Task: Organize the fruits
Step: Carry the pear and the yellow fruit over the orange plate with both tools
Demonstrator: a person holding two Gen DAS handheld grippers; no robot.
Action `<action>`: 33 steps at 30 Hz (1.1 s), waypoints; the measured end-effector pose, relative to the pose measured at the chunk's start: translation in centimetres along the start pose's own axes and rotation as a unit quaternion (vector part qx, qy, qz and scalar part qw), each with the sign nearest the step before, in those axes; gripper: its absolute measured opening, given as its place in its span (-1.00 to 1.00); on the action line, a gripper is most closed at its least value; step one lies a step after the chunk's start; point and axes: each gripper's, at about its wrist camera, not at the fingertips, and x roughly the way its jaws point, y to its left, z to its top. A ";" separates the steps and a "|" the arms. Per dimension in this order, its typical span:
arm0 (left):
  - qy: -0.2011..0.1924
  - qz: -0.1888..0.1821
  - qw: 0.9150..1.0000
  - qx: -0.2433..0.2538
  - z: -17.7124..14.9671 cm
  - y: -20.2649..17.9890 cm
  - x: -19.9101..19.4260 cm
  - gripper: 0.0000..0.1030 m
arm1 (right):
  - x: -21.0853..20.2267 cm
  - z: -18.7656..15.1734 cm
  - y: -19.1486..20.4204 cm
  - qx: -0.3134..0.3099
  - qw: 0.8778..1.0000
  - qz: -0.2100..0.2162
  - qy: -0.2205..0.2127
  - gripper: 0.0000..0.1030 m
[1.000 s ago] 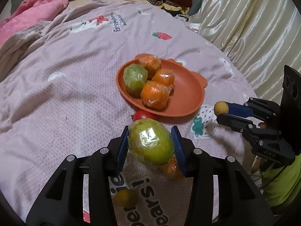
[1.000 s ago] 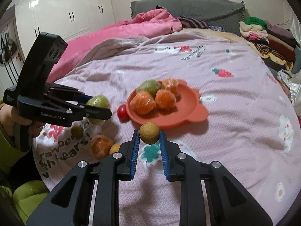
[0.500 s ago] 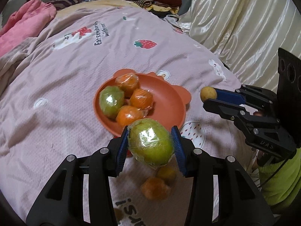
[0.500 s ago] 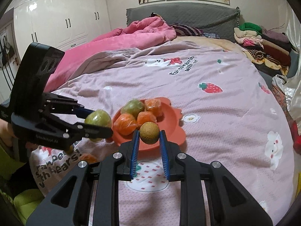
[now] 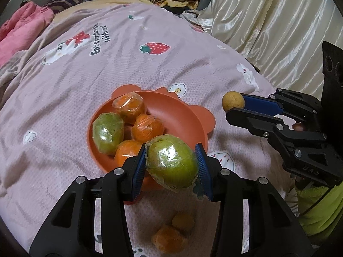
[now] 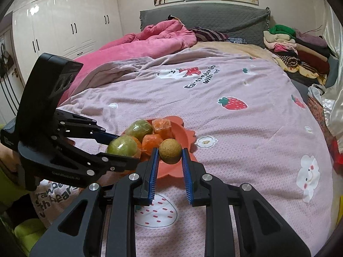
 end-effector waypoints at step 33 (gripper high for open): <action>0.006 -0.020 1.000 -0.008 0.1 0.6 1.4 -0.25 | 5.0 1.3 -0.9 -0.033 0.996 0.026 0.075 -0.60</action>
